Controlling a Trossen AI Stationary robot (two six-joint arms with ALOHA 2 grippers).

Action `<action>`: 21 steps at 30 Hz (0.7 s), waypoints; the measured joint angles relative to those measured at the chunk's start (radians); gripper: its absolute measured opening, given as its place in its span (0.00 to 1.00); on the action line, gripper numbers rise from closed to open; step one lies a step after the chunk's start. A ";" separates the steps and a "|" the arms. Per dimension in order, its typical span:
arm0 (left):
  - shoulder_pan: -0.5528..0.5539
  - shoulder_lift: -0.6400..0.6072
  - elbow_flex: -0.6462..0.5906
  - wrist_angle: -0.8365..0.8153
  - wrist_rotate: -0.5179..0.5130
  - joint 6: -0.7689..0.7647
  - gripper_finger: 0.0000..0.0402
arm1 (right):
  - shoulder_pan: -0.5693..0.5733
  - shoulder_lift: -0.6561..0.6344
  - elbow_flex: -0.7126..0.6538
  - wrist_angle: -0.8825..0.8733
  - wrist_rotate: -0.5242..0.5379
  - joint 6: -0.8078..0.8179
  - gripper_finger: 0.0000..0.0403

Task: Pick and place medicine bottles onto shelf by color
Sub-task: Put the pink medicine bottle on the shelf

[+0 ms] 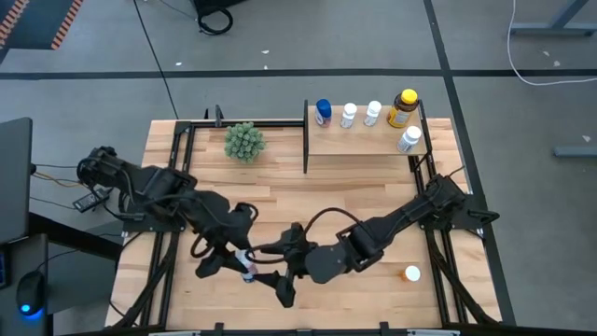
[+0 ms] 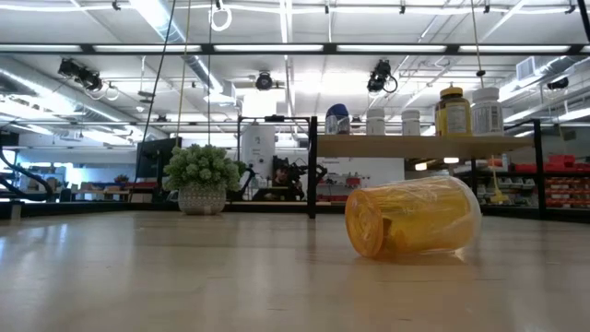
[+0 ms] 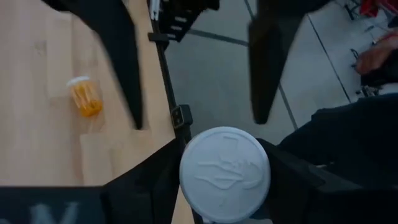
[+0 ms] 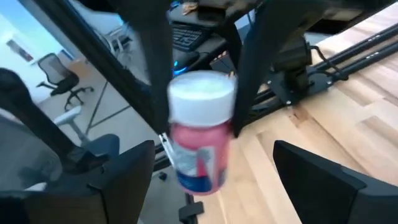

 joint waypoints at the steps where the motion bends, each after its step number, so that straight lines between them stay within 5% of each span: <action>1: 0.004 0.000 0.007 0.000 -0.007 -0.003 0.48 | 0.003 0.001 0.002 0.002 -0.004 0.000 0.83; 21: 0.078 0.009 0.037 0.076 -0.017 0.006 0.45 | -0.047 0.001 0.003 0.002 0.044 0.041 0.83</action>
